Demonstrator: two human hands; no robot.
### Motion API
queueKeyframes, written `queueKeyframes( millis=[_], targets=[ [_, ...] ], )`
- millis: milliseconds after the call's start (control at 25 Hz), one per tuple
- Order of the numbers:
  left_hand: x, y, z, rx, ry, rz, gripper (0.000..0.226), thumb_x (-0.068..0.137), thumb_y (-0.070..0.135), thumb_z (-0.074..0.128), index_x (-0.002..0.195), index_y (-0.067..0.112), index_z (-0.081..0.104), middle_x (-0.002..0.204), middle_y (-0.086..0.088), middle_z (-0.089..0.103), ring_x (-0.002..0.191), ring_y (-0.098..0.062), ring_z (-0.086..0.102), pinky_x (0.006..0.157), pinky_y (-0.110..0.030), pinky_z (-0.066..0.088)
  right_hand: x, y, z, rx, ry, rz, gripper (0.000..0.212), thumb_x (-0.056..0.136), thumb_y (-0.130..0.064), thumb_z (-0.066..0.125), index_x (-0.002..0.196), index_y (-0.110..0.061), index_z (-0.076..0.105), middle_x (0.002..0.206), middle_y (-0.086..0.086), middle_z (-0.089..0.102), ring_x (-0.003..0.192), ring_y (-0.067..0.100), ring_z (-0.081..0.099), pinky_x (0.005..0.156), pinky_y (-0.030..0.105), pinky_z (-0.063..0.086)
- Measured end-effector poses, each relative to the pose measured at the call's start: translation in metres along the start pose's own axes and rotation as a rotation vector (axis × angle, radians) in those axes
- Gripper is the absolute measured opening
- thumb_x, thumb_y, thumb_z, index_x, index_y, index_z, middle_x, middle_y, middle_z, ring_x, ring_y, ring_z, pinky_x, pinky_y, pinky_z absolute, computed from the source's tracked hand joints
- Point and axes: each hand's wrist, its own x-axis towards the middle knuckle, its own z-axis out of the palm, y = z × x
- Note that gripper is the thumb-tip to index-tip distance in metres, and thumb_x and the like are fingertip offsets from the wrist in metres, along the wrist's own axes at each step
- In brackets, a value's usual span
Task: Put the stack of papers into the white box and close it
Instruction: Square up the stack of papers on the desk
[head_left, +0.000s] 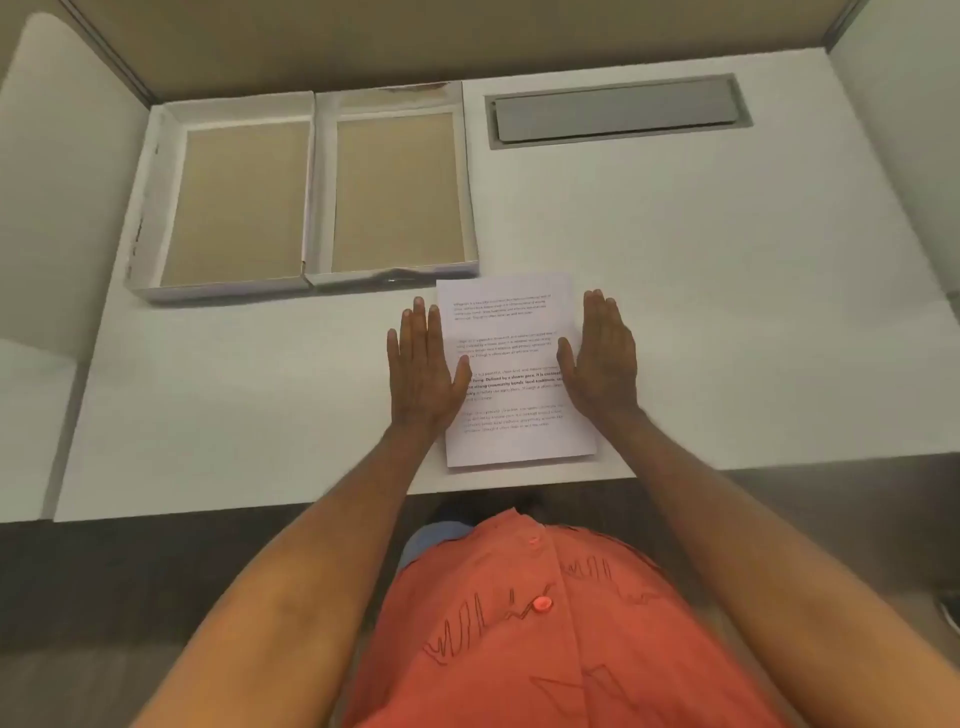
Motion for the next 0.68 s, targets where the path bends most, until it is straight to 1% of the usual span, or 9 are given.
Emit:
queueKeyframes(
  millis=[80, 200, 320, 400, 480, 560, 600, 640, 680],
  targets=[
    [-0.008, 0.0, 0.005, -0.011, -0.062, -0.045, 0.08, 0.102, 0.051, 0.04, 0.165, 0.011, 0.01, 0.174, -0.012, 0.002, 0.161, -0.032, 0.004, 0.13, -0.053, 0.005, -0.007, -0.002, 0.005, 0.074, -0.034, 0.077, 0.073, 0.105, -0.034, 0.049, 0.166, -0.005, 0.021, 0.172, 0.016, 0.03, 0.158, 0.036, 0.029, 0.126, 0.052, 0.032],
    [-0.024, 0.001, 0.014, -0.044, -0.147, -0.133, 0.082, 0.101, 0.052, 0.044, 0.165, 0.014, 0.011, 0.174, -0.011, 0.005, 0.16, -0.033, 0.01, 0.129, -0.053, 0.01, -0.021, -0.008, 0.009, 0.185, -0.103, 0.265, 0.076, 0.103, -0.033, 0.055, 0.165, -0.009, 0.02, 0.167, 0.013, 0.038, 0.15, 0.035, 0.039, 0.118, 0.054, 0.04],
    [-0.026, 0.009, 0.012, -0.135, -0.192, -0.3, 0.081, 0.099, 0.053, 0.051, 0.163, 0.017, 0.017, 0.166, -0.012, 0.025, 0.149, -0.033, 0.031, 0.119, -0.052, 0.028, -0.018, -0.013, 0.007, 0.309, -0.156, 0.432, 0.077, 0.098, -0.029, 0.06, 0.163, -0.009, 0.023, 0.157, 0.013, 0.047, 0.146, 0.035, 0.038, 0.114, 0.054, 0.044],
    [-0.023, 0.02, 0.007, -0.229, -0.229, -0.388, 0.077, 0.1, 0.045, 0.055, 0.162, 0.014, 0.02, 0.157, -0.013, 0.036, 0.14, -0.032, 0.042, 0.11, -0.047, 0.042, -0.012, -0.017, 0.006, 0.382, -0.183, 0.527, 0.076, 0.096, -0.026, 0.062, 0.161, -0.007, 0.027, 0.157, 0.012, 0.046, 0.148, 0.034, 0.036, 0.114, 0.051, 0.043],
    [-0.018, 0.03, 0.0, -0.329, -0.255, -0.461, 0.07, 0.101, 0.037, 0.059, 0.158, 0.013, 0.026, 0.15, -0.013, 0.041, 0.133, -0.03, 0.05, 0.099, -0.041, 0.051, -0.005, -0.018, 0.006, 0.444, -0.222, 0.626, 0.076, 0.093, -0.029, 0.065, 0.157, -0.005, 0.033, 0.153, 0.012, 0.049, 0.144, 0.034, 0.041, 0.115, 0.049, 0.043],
    [-0.013, 0.035, -0.005, -0.362, -0.27, -0.487, 0.06, 0.101, 0.032, 0.061, 0.151, 0.013, 0.035, 0.144, -0.012, 0.045, 0.127, -0.029, 0.056, 0.093, -0.039, 0.053, 0.005, -0.018, 0.003, 0.512, -0.269, 0.729, 0.072, 0.081, -0.037, 0.069, 0.143, -0.008, 0.048, 0.141, 0.011, 0.057, 0.131, 0.033, 0.052, 0.106, 0.045, 0.049],
    [-0.012, 0.035, -0.007, -0.364, -0.277, -0.486, 0.056, 0.1, 0.031, 0.062, 0.148, 0.012, 0.038, 0.142, -0.012, 0.047, 0.125, -0.03, 0.058, 0.092, -0.039, 0.053, 0.01, -0.016, 0.002, 0.535, -0.289, 0.766, 0.066, 0.071, -0.043, 0.069, 0.127, -0.011, 0.057, 0.129, 0.01, 0.062, 0.119, 0.032, 0.058, 0.095, 0.041, 0.051],
    [-0.011, 0.033, -0.008, -0.373, -0.284, -0.487, 0.055, 0.1, 0.03, 0.062, 0.147, 0.012, 0.039, 0.142, -0.011, 0.047, 0.124, -0.03, 0.059, 0.093, -0.039, 0.052, 0.016, -0.013, 0.004, 0.563, -0.302, 0.792, 0.061, 0.061, -0.047, 0.068, 0.111, -0.012, 0.062, 0.119, 0.01, 0.066, 0.109, 0.032, 0.062, 0.084, 0.037, 0.05],
    [-0.01, 0.032, -0.009, -0.377, -0.291, -0.489, 0.055, 0.1, 0.03, 0.063, 0.146, 0.012, 0.04, 0.142, -0.011, 0.048, 0.125, -0.03, 0.059, 0.094, -0.039, 0.052, 0.022, -0.007, 0.006, 0.589, -0.322, 0.815, 0.064, 0.055, -0.048, 0.069, 0.106, -0.009, 0.064, 0.114, 0.011, 0.07, 0.104, 0.033, 0.067, 0.077, 0.034, 0.05]
  ],
)
